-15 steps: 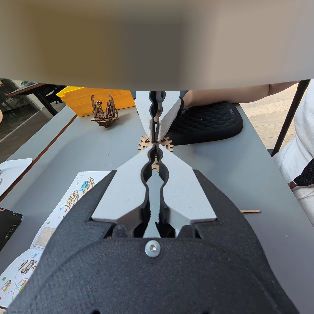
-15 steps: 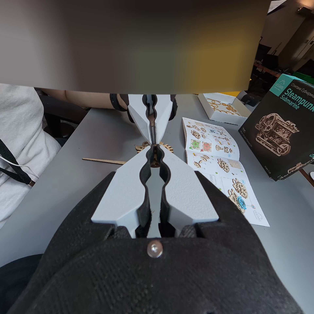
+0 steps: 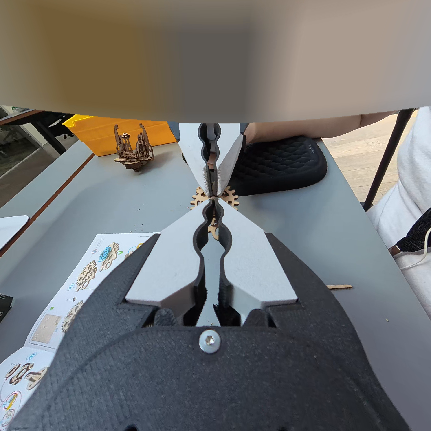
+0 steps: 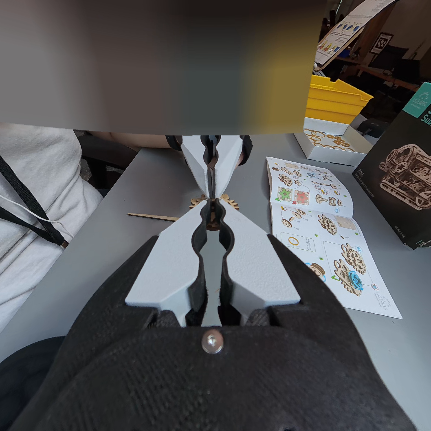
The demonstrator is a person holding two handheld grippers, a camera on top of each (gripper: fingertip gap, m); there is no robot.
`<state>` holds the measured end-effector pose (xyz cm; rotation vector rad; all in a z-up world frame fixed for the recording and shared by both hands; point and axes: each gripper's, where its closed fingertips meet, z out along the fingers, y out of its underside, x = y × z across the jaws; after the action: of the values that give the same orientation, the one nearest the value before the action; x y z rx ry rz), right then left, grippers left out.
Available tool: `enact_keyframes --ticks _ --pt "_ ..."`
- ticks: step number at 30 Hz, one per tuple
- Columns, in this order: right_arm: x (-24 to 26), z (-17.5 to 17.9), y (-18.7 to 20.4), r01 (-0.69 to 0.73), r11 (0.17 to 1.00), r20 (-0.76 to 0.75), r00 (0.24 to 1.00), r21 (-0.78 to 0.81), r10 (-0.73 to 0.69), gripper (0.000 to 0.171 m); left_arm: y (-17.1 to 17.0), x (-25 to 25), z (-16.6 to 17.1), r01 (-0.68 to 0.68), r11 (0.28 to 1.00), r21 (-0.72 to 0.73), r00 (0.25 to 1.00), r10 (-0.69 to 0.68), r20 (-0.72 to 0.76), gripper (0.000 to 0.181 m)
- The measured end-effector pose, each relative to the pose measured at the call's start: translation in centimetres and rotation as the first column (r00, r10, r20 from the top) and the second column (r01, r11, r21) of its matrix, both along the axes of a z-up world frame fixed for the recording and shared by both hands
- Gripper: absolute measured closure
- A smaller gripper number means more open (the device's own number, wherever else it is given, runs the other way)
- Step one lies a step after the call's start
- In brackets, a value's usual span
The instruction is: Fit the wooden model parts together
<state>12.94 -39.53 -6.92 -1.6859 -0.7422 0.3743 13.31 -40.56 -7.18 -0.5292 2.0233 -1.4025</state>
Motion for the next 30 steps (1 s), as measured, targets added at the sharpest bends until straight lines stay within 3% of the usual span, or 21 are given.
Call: enact_keyframes --ticks 19,30 --pt "0.1 -0.5 -0.1 -0.006 1.000 0.029 1.000 -0.010 0.006 0.170 -0.1 0.1 -0.6 0.001 1.000 0.007 0.999 -0.001 -0.037 0.181" --pt "0.4 -5.3 -0.2 -0.003 0.970 0.157 0.987 -0.242 0.042 0.170 -0.3 0.5 -5.6 0.022 0.994 0.110 0.968 0.006 -0.250 0.181"
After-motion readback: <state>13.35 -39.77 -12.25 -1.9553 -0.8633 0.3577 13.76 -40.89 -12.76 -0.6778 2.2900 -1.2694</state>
